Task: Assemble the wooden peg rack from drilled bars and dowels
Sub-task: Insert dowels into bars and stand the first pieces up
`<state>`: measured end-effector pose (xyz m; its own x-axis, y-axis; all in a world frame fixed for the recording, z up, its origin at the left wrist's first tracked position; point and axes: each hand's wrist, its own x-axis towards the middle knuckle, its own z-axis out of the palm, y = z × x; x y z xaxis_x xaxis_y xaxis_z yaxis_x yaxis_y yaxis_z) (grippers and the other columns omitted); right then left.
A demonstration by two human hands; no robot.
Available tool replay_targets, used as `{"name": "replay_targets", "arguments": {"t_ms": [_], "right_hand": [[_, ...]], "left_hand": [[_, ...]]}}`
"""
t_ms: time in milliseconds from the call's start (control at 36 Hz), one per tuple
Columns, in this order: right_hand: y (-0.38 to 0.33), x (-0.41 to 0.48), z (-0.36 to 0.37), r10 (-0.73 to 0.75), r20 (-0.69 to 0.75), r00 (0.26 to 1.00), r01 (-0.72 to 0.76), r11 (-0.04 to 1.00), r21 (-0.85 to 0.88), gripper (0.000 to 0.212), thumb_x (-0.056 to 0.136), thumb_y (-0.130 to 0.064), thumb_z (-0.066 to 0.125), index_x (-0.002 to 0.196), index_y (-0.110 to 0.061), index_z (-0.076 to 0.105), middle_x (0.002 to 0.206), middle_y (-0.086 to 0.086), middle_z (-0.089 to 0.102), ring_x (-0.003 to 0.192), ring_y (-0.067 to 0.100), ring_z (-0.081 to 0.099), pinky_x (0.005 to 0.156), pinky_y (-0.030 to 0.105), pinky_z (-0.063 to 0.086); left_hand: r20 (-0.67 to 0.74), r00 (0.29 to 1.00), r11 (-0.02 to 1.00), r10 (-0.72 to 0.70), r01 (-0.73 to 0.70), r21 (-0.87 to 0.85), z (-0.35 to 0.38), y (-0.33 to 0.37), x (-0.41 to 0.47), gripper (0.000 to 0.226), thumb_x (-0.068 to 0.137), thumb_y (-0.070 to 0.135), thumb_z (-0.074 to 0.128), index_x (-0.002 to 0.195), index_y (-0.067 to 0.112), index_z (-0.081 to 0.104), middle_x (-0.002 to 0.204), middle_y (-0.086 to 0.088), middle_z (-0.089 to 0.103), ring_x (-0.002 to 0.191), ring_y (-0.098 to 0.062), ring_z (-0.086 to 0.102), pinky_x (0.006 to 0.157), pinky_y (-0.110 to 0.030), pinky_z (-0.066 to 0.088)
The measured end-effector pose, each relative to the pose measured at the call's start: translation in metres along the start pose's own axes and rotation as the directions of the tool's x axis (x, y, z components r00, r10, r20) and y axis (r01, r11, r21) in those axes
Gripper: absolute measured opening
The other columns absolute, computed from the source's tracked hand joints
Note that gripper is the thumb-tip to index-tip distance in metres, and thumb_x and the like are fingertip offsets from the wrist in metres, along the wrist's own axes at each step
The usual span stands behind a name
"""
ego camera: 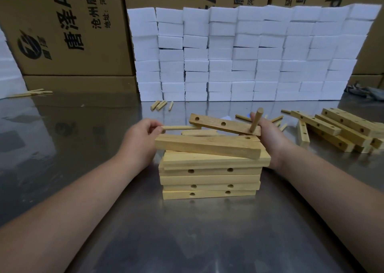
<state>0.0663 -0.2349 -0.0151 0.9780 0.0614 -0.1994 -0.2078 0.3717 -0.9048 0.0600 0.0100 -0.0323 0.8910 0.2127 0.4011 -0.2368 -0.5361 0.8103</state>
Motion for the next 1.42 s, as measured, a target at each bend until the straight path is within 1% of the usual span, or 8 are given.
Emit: {"name": "replay_targets", "arguments": {"t_ms": [278, 417, 639, 722, 889, 1139, 1306, 1417], "right_hand": [[0.000, 0.005, -0.001, 0.027, -0.034, 0.999, -0.027, 1.000, -0.005, 0.038, 0.095, -0.042, 0.047, 0.078, -0.010, 0.059, 0.050, 0.006, 0.062, 0.042, 0.019, 0.062, 0.038, 0.022, 0.047], [0.001, 0.008, -0.001, 0.029, -0.020, 0.999, -0.030, 0.999, -0.033, 0.035, 0.096, -0.040, 0.046, 0.089, -0.010, 0.063, 0.057, 0.007, 0.066, 0.049, 0.021, 0.065, 0.042, 0.024, 0.049], [0.001, 0.009, -0.001, 0.018, -0.002, 1.000, -0.018, 1.000, -0.019, 0.038, 0.098, -0.036, 0.042, 0.094, -0.010, 0.070, 0.062, 0.007, 0.068, 0.052, 0.020, 0.067, 0.044, 0.025, 0.052], [0.001, 0.011, -0.002, 0.016, -0.005, 1.000, -0.016, 1.000, -0.009, 0.043, 0.097, -0.032, 0.041, 0.077, -0.009, 0.071, 0.056, 0.007, 0.066, 0.047, 0.019, 0.064, 0.041, 0.023, 0.050], [0.002, 0.013, -0.004, 0.021, 0.032, 0.999, -0.021, 1.000, -0.024, 0.063, 0.097, -0.030, 0.041, 0.044, -0.011, 0.069, 0.048, 0.003, 0.061, 0.039, 0.016, 0.060, 0.038, 0.020, 0.047], [0.002, 0.010, -0.002, 0.016, 0.040, 0.999, -0.013, 0.998, -0.065, 0.064, 0.096, -0.028, 0.041, 0.040, -0.012, 0.067, 0.045, 0.003, 0.060, 0.037, 0.015, 0.059, 0.036, 0.019, 0.045], [0.003, 0.007, -0.002, 0.017, 0.031, 0.999, -0.016, 0.999, -0.034, 0.057, 0.096, -0.026, 0.041, 0.049, -0.012, 0.070, 0.050, 0.005, 0.063, 0.041, 0.017, 0.061, 0.038, 0.019, 0.046], [0.002, 0.002, 0.000, 0.021, -0.012, 1.000, -0.022, 0.999, -0.028, 0.031, 0.095, -0.022, 0.043, 0.084, -0.006, 0.068, 0.050, 0.005, 0.062, 0.042, 0.017, 0.061, 0.038, 0.019, 0.045]], "left_hand": [[-0.303, 0.953, 0.958, 0.019, -0.105, -0.267, -0.013, 0.013, 0.002, 0.021, 0.094, 0.014, 0.048, 0.082, 0.030, 0.055, 0.077, 0.012, 0.064, 0.057, 0.003, 0.054, 0.059, -0.013, 0.044], [-0.193, 0.976, 0.948, 0.097, -0.149, -0.280, -0.002, 0.025, 0.001, 0.022, 0.091, 0.008, 0.053, 0.082, 0.027, 0.059, 0.077, 0.011, 0.064, 0.054, 0.010, 0.055, 0.053, -0.003, 0.042], [-0.007, 0.976, 0.959, 0.218, -0.215, -0.183, 0.003, 0.046, 0.030, 0.020, 0.084, 0.015, 0.065, 0.074, 0.032, 0.063, 0.071, 0.014, 0.066, 0.065, 0.003, 0.060, 0.060, -0.010, 0.048], [0.098, 0.965, 0.959, 0.244, -0.225, -0.174, 0.010, 0.052, 0.033, 0.019, 0.082, 0.015, 0.066, 0.073, 0.030, 0.064, 0.071, 0.014, 0.067, 0.067, 0.003, 0.062, 0.066, -0.011, 0.049], [0.151, 0.937, 0.949, 0.315, -0.305, -0.084, 0.015, 0.047, 0.029, 0.019, 0.081, 0.015, 0.067, 0.071, 0.031, 0.064, 0.068, 0.014, 0.062, 0.060, 0.010, 0.054, 0.056, -0.003, 0.042], [0.105, 0.948, 0.953, 0.300, -0.293, -0.077, 0.011, 0.037, 0.025, 0.021, 0.082, 0.017, 0.068, 0.071, 0.035, 0.063, 0.075, 0.013, 0.064, 0.066, 0.004, 0.056, 0.060, -0.007, 0.043], [0.107, 0.943, 0.946, 0.314, -0.301, -0.120, 0.017, 0.041, 0.022, 0.020, 0.081, 0.016, 0.069, 0.074, 0.034, 0.064, 0.071, 0.013, 0.059, 0.059, 0.006, 0.051, 0.059, -0.009, 0.045], [0.175, 0.946, 0.950, 0.272, -0.235, -0.205, 0.017, 0.047, 0.027, 0.021, 0.081, 0.014, 0.069, 0.078, 0.035, 0.066, 0.074, 0.014, 0.062, 0.064, 0.010, 0.055, 0.064, -0.004, 0.046]]}}
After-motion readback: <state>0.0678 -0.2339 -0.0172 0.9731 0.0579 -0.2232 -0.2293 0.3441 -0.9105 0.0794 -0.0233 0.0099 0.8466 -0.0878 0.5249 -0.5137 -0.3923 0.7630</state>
